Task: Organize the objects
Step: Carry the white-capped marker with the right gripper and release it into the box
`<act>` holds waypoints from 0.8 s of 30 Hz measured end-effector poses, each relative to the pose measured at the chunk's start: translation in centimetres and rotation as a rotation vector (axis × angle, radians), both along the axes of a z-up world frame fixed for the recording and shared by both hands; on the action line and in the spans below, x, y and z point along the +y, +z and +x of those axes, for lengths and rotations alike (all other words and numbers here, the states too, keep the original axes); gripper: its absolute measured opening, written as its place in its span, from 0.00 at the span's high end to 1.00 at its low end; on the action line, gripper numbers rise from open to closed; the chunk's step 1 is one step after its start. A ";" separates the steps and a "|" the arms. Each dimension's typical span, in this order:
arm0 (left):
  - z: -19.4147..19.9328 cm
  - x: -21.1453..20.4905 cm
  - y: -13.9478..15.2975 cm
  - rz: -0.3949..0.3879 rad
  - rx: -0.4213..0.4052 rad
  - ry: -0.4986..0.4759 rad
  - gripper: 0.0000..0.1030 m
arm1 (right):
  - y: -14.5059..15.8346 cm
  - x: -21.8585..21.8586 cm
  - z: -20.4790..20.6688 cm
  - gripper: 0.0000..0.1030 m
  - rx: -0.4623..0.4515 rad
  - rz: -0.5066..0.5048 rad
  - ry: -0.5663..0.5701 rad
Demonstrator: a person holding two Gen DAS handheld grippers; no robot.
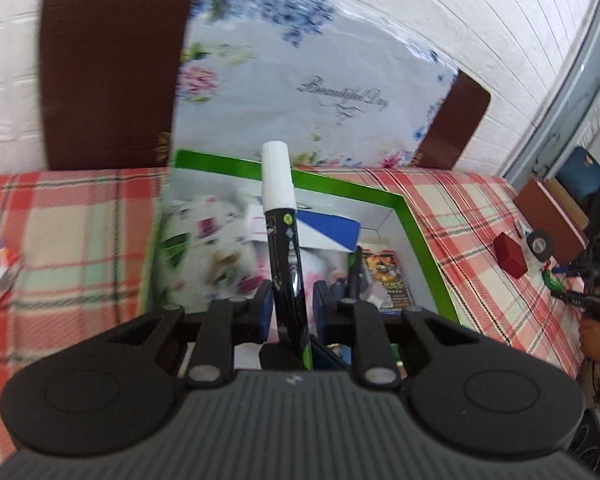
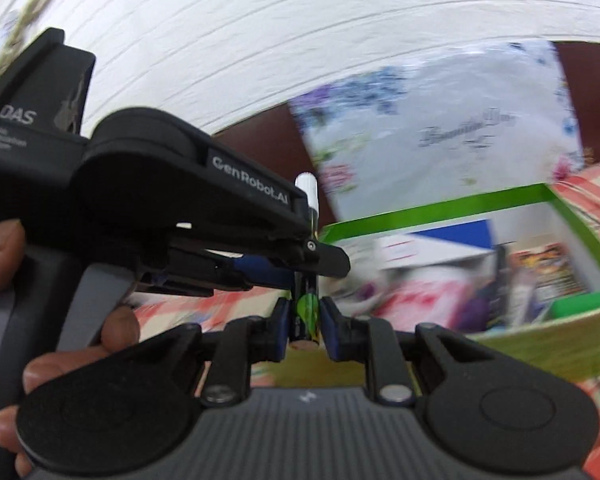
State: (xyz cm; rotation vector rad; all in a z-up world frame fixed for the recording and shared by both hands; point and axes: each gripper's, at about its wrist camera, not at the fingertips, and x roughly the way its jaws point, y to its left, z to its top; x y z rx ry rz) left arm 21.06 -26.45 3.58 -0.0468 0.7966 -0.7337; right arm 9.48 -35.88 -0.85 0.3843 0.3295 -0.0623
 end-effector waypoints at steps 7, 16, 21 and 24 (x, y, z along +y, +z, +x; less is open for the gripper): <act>0.9 -1.0 -1.2 0.096 -0.078 0.060 0.63 | -2.4 -3.9 1.9 0.63 0.072 -0.088 -0.103; 0.6 -0.9 -3.2 0.151 -0.024 0.084 0.63 | -3.0 -7.6 1.7 0.67 0.224 -0.234 -0.129; -0.7 -1.6 -3.6 0.158 0.016 0.066 0.63 | -3.1 -8.3 1.6 0.69 0.246 -0.246 -0.101; -1.8 -2.1 -3.7 0.170 0.032 0.053 0.63 | -3.0 -8.7 1.3 0.70 0.262 -0.261 -0.104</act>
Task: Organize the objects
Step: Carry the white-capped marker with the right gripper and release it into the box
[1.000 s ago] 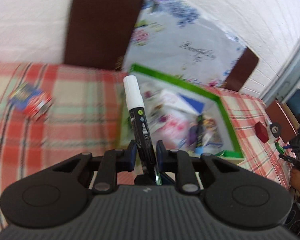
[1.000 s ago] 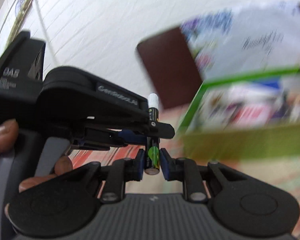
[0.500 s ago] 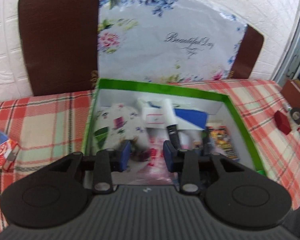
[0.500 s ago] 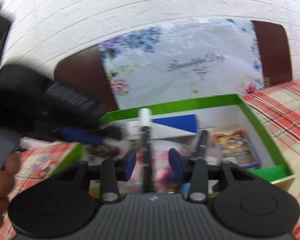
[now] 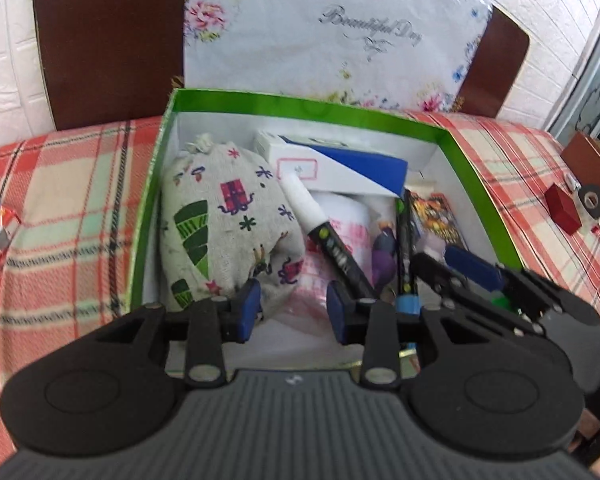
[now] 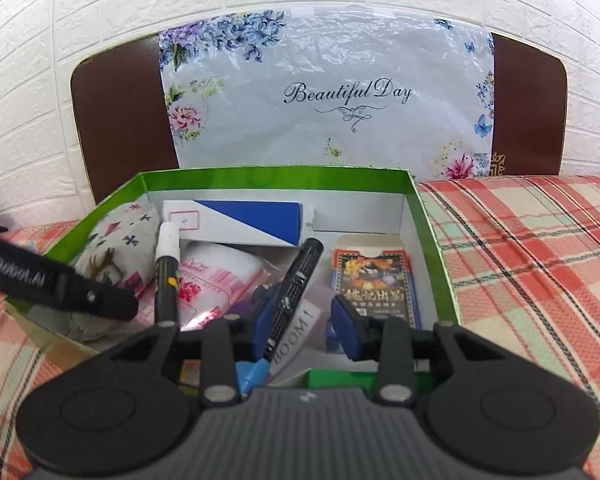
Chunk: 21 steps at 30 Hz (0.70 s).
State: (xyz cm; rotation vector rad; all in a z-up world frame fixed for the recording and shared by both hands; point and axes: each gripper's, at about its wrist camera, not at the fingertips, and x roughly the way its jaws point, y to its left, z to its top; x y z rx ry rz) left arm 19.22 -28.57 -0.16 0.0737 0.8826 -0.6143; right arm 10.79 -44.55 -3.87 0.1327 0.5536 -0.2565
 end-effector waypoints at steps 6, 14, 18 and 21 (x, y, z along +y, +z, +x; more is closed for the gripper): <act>-2.6 0.0 0.9 0.007 -0.042 -0.013 0.60 | 1.2 0.1 -2.3 0.56 -0.042 0.012 -0.019; -6.2 3.6 2.7 0.056 -0.158 0.018 0.57 | 3.7 3.6 -8.3 0.48 -0.208 0.143 -0.014; -7.0 6.0 2.4 0.068 -0.164 0.049 0.57 | 3.3 5.8 -9.3 0.48 -0.176 0.178 -0.004; -7.4 7.6 2.1 0.071 -0.157 0.069 0.57 | 3.2 6.8 -9.7 0.48 -0.149 0.207 0.003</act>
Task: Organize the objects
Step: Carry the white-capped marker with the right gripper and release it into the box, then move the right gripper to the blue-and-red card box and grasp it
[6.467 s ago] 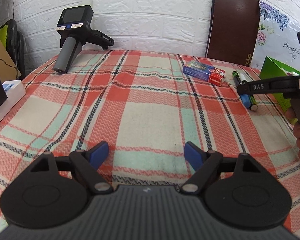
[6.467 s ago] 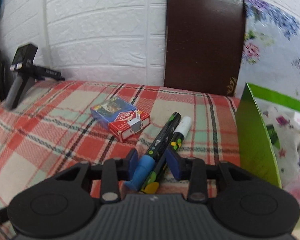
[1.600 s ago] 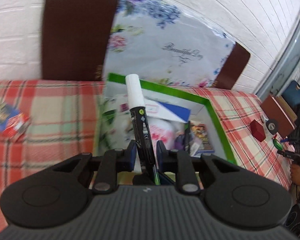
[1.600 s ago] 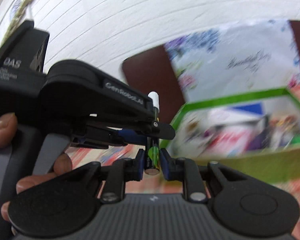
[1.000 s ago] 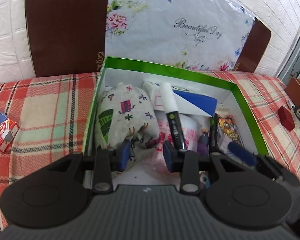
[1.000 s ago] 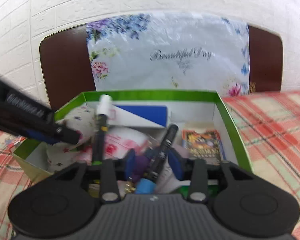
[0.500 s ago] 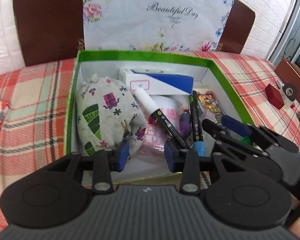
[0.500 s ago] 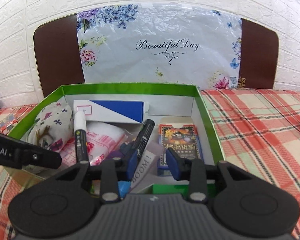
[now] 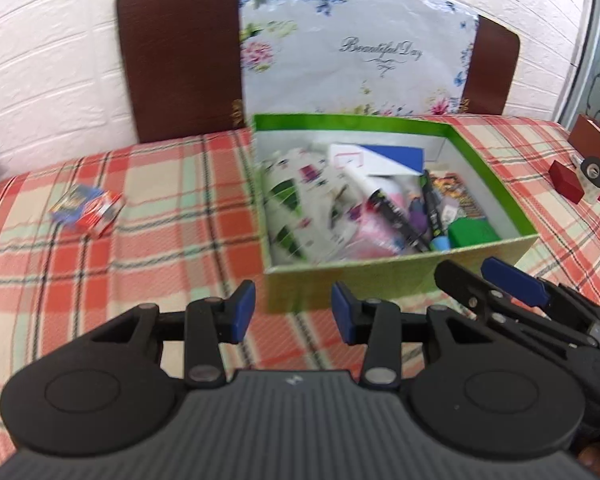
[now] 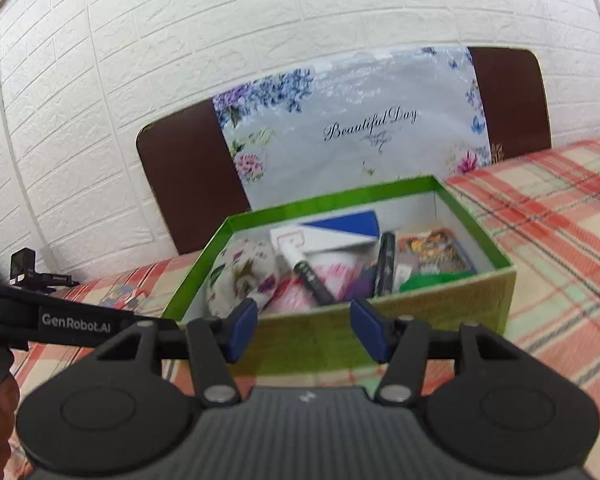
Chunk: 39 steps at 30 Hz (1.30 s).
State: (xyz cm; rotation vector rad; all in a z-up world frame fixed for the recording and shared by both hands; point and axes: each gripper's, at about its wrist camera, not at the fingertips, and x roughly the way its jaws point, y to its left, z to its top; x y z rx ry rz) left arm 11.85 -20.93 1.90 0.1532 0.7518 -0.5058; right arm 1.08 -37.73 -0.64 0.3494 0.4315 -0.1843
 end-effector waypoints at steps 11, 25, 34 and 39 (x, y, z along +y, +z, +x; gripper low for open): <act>0.5 6.7 -1.1 0.027 -0.042 0.111 0.47 | 1.4 6.2 1.0 0.48 0.021 -0.084 0.101; 4.1 15.3 -4.9 0.066 -0.007 0.254 0.47 | -2.3 14.6 5.0 0.48 0.193 -0.175 0.265; 6.1 19.5 -6.7 0.071 -0.031 0.333 0.43 | -4.8 18.5 7.1 0.44 0.267 -0.241 0.340; 7.1 20.8 -7.1 0.070 -0.069 0.346 0.38 | -5.0 19.9 7.8 0.43 0.247 -0.274 0.355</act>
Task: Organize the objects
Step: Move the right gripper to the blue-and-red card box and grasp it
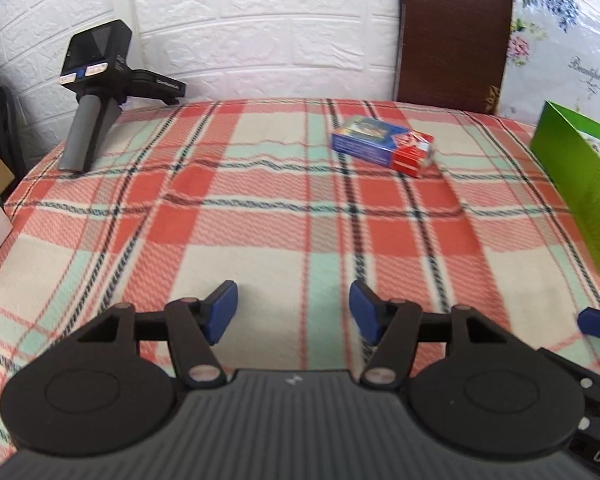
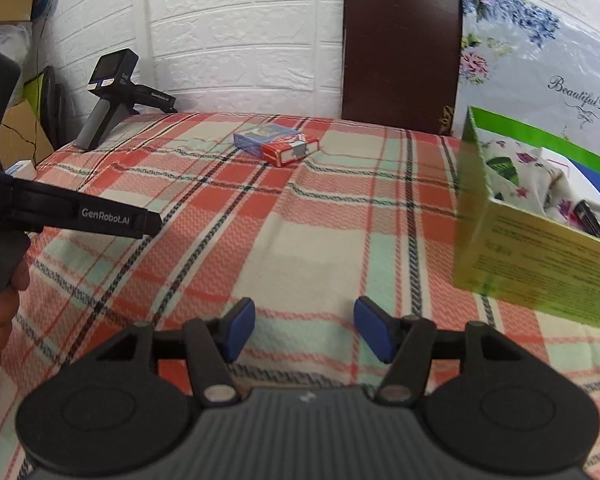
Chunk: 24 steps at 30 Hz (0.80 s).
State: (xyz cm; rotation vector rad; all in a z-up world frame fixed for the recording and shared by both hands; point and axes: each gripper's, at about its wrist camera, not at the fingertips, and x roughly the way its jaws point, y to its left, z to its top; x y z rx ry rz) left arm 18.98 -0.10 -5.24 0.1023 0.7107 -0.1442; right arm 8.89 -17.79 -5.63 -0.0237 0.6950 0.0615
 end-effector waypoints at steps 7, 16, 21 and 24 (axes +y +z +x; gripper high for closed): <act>1.0 0.7 -0.7 0.003 -0.051 0.000 0.23 | -0.4 0.5 1.0 0.40 -0.036 -0.015 0.004; 2.3 1.4 -1.7 -0.023 -0.106 0.008 0.07 | -0.9 0.2 5.4 0.26 -0.053 -0.020 -0.015; 1.9 2.4 -1.9 -0.100 -0.128 -0.007 0.06 | -0.9 0.1 8.8 0.22 -0.060 -0.035 0.004; 1.9 2.6 -1.9 -0.129 -0.137 -0.011 0.05 | -0.8 -0.1 11.7 0.14 -0.058 -0.021 0.028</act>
